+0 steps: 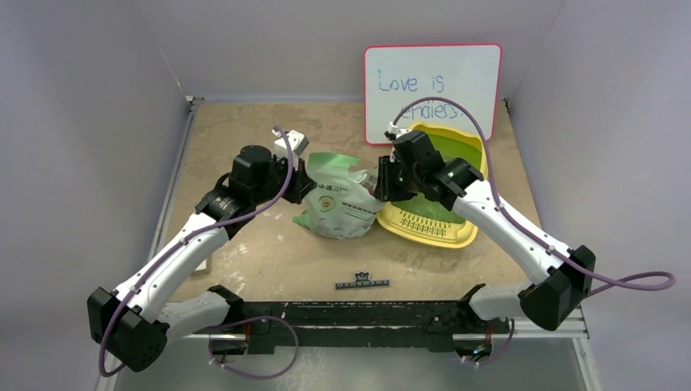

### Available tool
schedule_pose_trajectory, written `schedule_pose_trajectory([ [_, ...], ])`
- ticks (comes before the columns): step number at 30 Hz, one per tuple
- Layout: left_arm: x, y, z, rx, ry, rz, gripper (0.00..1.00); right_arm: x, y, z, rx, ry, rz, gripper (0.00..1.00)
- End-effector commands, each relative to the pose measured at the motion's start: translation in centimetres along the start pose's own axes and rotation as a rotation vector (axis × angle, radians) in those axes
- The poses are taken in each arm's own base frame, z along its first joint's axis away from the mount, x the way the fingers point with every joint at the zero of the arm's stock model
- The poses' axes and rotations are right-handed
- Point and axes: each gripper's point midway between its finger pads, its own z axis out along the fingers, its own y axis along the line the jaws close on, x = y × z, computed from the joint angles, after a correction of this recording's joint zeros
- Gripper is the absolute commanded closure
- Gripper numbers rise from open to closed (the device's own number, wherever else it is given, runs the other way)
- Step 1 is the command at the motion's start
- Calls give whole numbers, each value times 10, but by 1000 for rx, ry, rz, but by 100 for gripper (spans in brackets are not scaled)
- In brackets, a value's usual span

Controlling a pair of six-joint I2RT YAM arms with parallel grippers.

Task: Fill the litter box with clean litter
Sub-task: 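Scoop the cat litter from the cat litter bag.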

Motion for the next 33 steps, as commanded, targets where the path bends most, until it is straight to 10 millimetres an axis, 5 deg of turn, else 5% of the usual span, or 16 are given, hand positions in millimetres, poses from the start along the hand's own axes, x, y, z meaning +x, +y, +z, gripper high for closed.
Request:
schedule_pose_trajectory([
  [1, -47, -4, -13, -3, -132, 69, 100, 14, 0, -6, -4, 121, -9, 65],
  [6, -49, -5, -13, 2, -134, 75, 100, 2, 0, -1, 8, 99, -22, 69],
  [8, -50, -6, -12, 5, -139, 75, 100, -2, 2, 2, 7, 99, -20, 86],
  [11, -51, -8, -11, 17, -138, 70, 100, -8, 3, 4, 12, 91, -23, 97],
  [17, -48, -9, -10, 30, -138, 71, 100, -42, -19, -21, 173, -11, -51, 100],
  [21, -38, -11, -7, 48, -104, 87, 100, -46, -21, -29, 200, -12, -59, 100],
  [28, -43, -10, -7, 44, -125, 87, 100, -9, -27, 11, 275, 184, -136, 100],
  [33, -43, -10, -4, 43, -121, 81, 100, 0, 0, 47, 104, 161, -105, 100],
])
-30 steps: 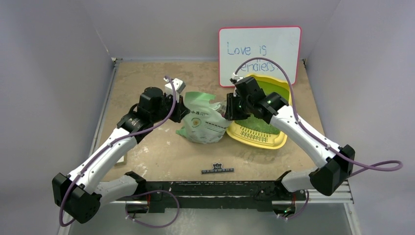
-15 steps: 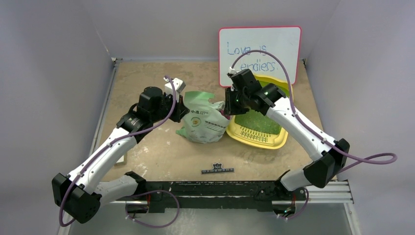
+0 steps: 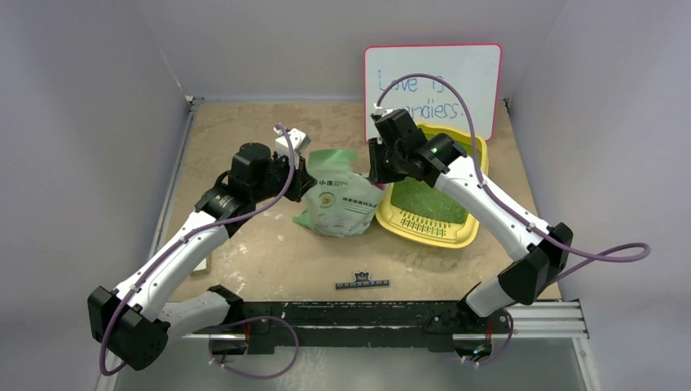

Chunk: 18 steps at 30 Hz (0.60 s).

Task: Fill the litter box with clean litter
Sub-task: 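Scoop the cat litter from the cat litter bag.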

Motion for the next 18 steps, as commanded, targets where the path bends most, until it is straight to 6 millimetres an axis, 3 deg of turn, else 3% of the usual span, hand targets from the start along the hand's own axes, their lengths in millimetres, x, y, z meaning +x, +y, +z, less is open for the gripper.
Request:
schedule_pose_trajectory([
  [1, -39, -4, -3, 11, -118, 35, 100, 38, 8, 42, -51, 119, -17, 100],
  [4, -39, -3, -4, -1, -118, 30, 100, 45, 25, 37, -158, 134, 39, 100],
  [7, -38, -2, -9, -9, -119, 28, 100, 21, 36, 15, -262, 24, 66, 100],
  [14, -36, 0, -11, -25, -125, 10, 100, -4, 36, -33, -331, -61, 71, 100],
  [16, -37, 1, -10, -30, -126, 7, 100, -6, 32, -34, -314, -76, 77, 100],
  [18, -38, 0, -8, -22, -128, 5, 100, -8, 11, -25, -186, -91, 64, 100],
])
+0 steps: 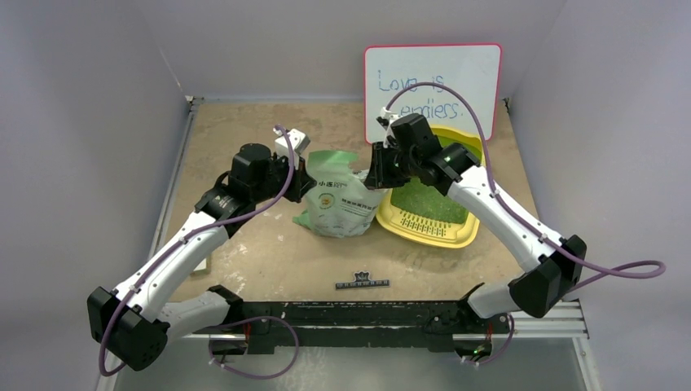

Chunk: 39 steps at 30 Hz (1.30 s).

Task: Fill the litter box with clean litter
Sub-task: 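Scoop the cat litter from the cat litter bag.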

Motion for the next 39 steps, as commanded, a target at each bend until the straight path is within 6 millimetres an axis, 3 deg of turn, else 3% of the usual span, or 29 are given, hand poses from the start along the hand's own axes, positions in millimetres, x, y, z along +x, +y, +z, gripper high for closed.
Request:
schedule_pose_trajectory([
  [1, -40, -3, -7, -4, -133, 13, 100, -13, -17, -17, 112, -58, -14, 100],
  [4, -44, -4, -6, 1, -133, 11, 100, -6, -43, -11, 252, -26, -17, 100],
  [7, -45, -5, -6, 5, -136, 16, 100, -3, -56, -1, 323, 15, -27, 100],
  [14, -42, -5, -6, 9, -124, 19, 100, 18, -42, 38, 214, 83, -18, 100],
  [18, -38, -5, -3, 10, -115, 6, 100, 34, -16, 54, 38, 113, 41, 100],
  [21, -36, -5, -1, 17, -107, -2, 100, 38, -16, 59, 7, 95, 79, 100],
  [31, -36, -10, 1, 43, -117, -19, 100, 26, -14, 47, -267, 17, 271, 100],
  [39, -34, -14, 1, 62, -107, -23, 100, 5, -13, 14, -506, -78, 362, 100],
])
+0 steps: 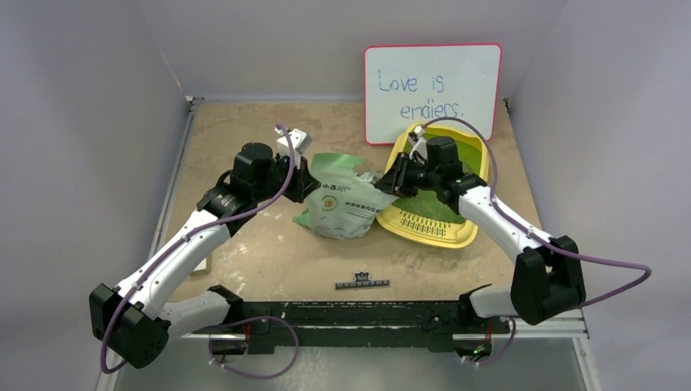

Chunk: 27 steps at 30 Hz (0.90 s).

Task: Fill the litter box with clean litter
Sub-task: 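Scoop the cat litter from the cat litter bag.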

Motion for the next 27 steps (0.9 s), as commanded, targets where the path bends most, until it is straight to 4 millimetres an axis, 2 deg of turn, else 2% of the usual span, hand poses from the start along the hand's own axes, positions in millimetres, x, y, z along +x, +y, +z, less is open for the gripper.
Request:
schedule_pose_trajectory([
  [1, -34, -7, -3, 21, -116, 26, 100, -8, 47, -29, -277, -11, 25, 100],
  [6, -36, -8, -5, 26, -122, 20, 100, -14, 52, -47, -373, -39, 71, 100],
  [11, -38, -9, -6, 27, -130, 24, 100, -19, 44, -62, -384, -68, 118, 100],
  [19, -39, -9, -8, 26, -136, 30, 100, -22, 14, -89, -400, -117, 200, 100],
  [23, -38, -10, -7, 30, -136, 39, 100, -26, -8, -108, -378, -135, 221, 100],
  [27, -42, -9, -8, 26, -152, 48, 100, -27, -15, -119, -386, -123, 228, 100],
])
